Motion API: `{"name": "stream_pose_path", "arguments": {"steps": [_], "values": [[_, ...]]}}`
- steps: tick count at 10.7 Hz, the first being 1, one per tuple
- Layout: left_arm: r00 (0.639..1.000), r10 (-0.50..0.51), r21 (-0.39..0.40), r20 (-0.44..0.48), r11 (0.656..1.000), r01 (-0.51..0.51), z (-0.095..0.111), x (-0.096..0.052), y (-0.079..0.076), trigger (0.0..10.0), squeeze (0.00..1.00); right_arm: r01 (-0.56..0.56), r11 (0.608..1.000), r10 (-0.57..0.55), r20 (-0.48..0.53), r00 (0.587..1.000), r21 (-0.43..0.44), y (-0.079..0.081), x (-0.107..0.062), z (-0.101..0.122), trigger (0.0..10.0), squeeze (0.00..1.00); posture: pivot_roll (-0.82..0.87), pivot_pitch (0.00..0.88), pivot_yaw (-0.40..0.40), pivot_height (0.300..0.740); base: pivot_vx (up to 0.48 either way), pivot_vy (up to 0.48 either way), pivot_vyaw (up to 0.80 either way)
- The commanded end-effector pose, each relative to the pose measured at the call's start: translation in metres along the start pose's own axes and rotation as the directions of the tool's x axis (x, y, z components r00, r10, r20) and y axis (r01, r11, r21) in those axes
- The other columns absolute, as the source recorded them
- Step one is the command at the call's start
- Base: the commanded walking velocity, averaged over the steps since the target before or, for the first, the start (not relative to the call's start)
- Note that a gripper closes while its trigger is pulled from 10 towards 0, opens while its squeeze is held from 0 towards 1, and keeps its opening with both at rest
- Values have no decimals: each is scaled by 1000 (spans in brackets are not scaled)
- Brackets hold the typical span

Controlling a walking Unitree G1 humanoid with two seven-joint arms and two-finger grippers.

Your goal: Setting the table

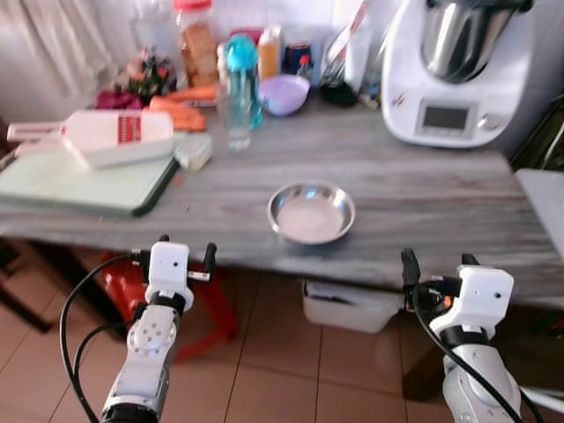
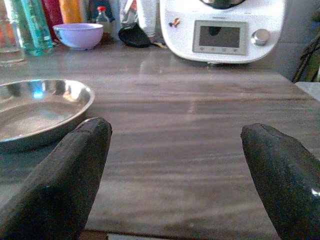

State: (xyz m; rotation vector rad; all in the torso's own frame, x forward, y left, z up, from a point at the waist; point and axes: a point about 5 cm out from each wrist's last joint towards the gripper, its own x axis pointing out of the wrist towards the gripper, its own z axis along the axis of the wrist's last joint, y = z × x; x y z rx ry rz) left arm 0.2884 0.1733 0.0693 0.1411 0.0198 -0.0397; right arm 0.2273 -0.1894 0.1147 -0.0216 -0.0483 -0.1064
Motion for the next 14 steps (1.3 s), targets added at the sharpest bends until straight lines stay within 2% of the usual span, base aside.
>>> {"name": "stream_pose_path", "arguments": {"steps": [1,9,12,13,14], "values": [[1000,8,7,-16,1000,-8,-3,-1,1,10000,0,0,1000,0,-13,1000,8,1,1,-2,10000,0,-10,0,54,740,-300,0,0],[1000,-13,3,-24,1000,13,-4,1,-5,10000,0,-18,999,18,-15,1000,27,11,7,-4,10000,0,-15,0,57,740,-307,0,0],[999,-25,10,-24,1000,25,-5,0,-6,10000,0,-2,1000,2,-15,1000,23,8,9,-5,10000,0,-14,0,61,740,-365,0,0],[999,-42,14,-6,999,43,-3,0,-8,10000,0,-4,1000,5,-15,1000,23,9,9,-5,10000,0,-11,0,60,740,0,0,0],[995,-98,-33,4,995,98,0,-1,-10,10000,0,-7,1000,8,-16,1000,24,10,8,-5,10000,0,-10,0,60,740,0,0,0]]}}
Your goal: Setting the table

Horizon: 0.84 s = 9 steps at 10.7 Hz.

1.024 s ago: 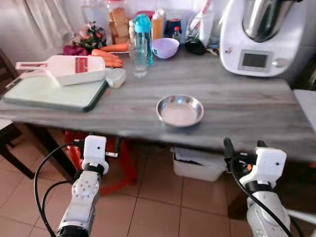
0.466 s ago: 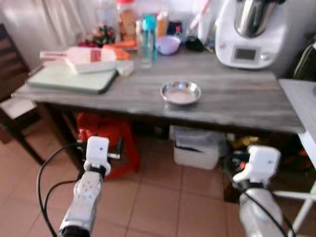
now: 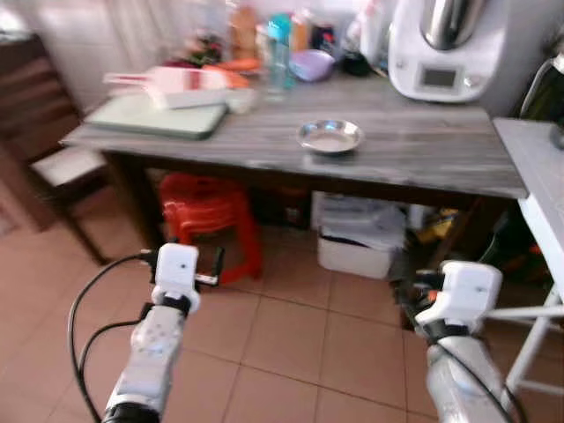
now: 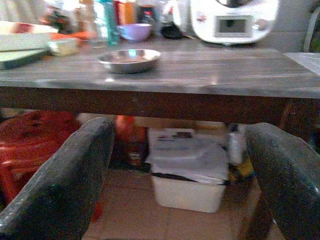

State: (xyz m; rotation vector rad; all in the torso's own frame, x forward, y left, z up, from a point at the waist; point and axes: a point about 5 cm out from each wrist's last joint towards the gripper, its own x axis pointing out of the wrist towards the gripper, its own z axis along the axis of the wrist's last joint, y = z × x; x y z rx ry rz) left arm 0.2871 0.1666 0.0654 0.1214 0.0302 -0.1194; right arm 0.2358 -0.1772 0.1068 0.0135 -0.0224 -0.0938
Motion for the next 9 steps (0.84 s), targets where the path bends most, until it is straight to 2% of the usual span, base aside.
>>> {"name": "stream_pose_path", "arguments": {"steps": [1,3,4,9], "values": [[999,-38,-36,9,999,38,4,1,-4,10000,0,4,1000,-3,12,1000,-11,-3,1,3,10000,0,-10,0,60,740,0,0,0],[995,-87,-22,41,996,88,11,3,-9,10000,0,-16,1000,17,17,1000,-24,-1,2,3,10000,0,-9,0,62,740,0,0,0],[995,-87,-40,41,995,88,13,3,-10,10000,0,-17,1000,17,15,1000,-23,-1,2,3,10000,0,-8,0,60,740,0,0,0],[991,-127,-55,42,990,129,14,0,-10,10000,0,-18,999,19,20,1000,-30,0,6,3,10000,0,-1,0,61,740,0,-385,0]]}}
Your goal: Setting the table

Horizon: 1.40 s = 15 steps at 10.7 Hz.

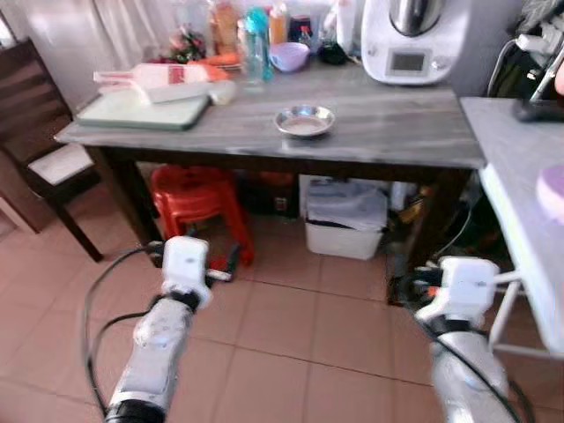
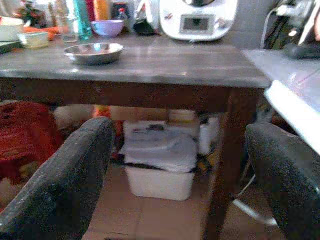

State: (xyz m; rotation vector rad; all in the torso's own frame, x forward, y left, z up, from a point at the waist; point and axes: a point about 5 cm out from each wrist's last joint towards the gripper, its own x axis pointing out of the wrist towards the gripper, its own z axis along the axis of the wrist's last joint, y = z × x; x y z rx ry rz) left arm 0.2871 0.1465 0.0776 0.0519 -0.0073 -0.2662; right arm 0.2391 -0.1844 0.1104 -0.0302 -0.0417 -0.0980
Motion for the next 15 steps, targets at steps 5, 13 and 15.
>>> {"name": "stream_pose_path", "arguments": {"steps": [5,13,15], "values": [[1000,-20,8,-22,1000,20,-2,-5,3,10000,0,-10,1000,10,5,1000,10,6,4,0,10000,0,-2,0,71,740,0,-480,0],[999,-30,-13,-24,999,29,-3,-2,-3,10000,0,-11,1000,11,17,1000,-3,4,9,1,10000,0,-9,0,61,740,0,-420,0],[999,-45,-31,-19,999,45,-3,-3,-6,10000,0,-16,1000,17,21,1000,-12,4,10,2,10000,0,-10,0,61,740,0,0,0]]}}
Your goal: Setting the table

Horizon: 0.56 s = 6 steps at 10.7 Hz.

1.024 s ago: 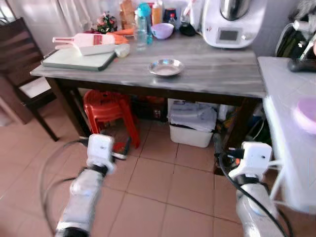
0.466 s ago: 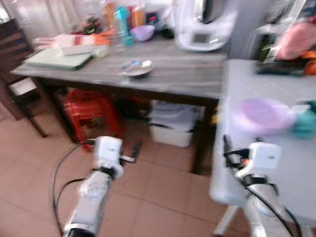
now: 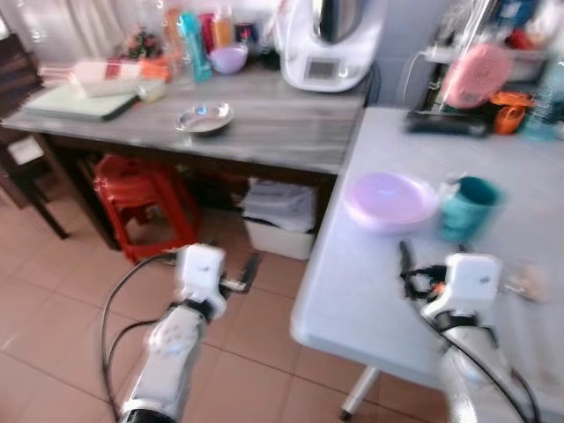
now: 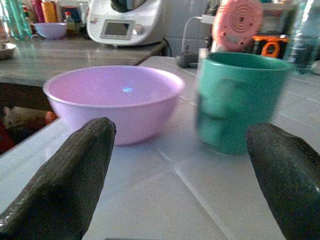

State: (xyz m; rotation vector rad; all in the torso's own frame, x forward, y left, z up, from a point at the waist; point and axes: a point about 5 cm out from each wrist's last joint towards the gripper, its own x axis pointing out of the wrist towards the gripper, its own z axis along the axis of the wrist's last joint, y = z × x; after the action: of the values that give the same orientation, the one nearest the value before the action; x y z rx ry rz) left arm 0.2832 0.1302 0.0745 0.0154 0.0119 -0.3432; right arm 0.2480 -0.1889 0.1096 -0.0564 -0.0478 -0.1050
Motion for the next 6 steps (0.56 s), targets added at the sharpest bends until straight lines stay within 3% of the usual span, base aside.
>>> {"name": "stream_pose_path", "arguments": {"steps": [1,4,5,6], "values": [[1000,11,-2,1,1000,-11,0,-5,10,10000,0,-24,1000,24,16,1000,8,7,1,3,10000,0,-10,0,60,740,0,0,0],[992,-121,-56,21,991,122,2,-8,-2,10000,0,-49,997,51,40,998,-59,5,7,8,10000,0,-14,0,57,740,0,0,0],[966,-256,-51,35,965,258,2,-14,-13,10000,0,-75,993,79,44,996,-93,3,16,12,10000,0,-18,0,52,740,0,0,0],[944,-331,-60,16,942,331,-1,-20,-17,10000,0,-137,985,137,-12,991,-101,6,23,8,10000,0,-28,0,48,740,0,0,0]]}}
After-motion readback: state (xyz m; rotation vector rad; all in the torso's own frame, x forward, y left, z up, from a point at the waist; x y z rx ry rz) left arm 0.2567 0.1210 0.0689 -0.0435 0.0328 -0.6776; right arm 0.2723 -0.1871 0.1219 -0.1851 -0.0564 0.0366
